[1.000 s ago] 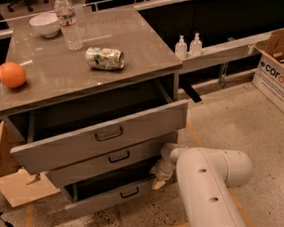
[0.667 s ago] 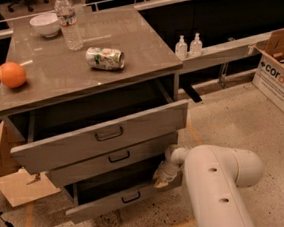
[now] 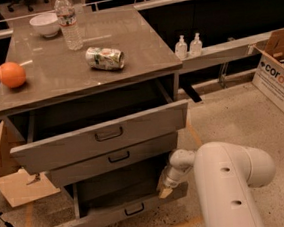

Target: Open bottom drawer

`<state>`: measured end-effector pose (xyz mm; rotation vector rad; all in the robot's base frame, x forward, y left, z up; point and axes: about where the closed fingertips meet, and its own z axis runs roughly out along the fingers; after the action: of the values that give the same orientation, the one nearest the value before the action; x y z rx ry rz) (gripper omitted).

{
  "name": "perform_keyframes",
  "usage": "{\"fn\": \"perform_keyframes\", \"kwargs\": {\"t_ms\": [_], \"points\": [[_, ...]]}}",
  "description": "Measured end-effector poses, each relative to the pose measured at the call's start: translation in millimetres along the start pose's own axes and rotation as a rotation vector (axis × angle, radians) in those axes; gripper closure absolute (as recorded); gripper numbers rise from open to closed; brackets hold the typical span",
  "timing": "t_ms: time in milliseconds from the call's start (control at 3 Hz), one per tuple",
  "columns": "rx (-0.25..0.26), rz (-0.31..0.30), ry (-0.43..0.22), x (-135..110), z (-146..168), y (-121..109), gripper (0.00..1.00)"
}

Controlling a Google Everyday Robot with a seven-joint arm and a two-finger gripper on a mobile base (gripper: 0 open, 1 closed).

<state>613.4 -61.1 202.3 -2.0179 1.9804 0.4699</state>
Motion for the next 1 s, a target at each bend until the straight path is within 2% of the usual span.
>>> {"fn": "perform_keyframes", "kwargs": {"t_ms": [333,667,1000], "points": [[0.004,0.013,0.001,-3,-19,8,0.55],[0.029,0.03,-0.004,-8,-45,12,0.32],[0.076,0.054,-0.019,-12,-63,7,0.31]]}}
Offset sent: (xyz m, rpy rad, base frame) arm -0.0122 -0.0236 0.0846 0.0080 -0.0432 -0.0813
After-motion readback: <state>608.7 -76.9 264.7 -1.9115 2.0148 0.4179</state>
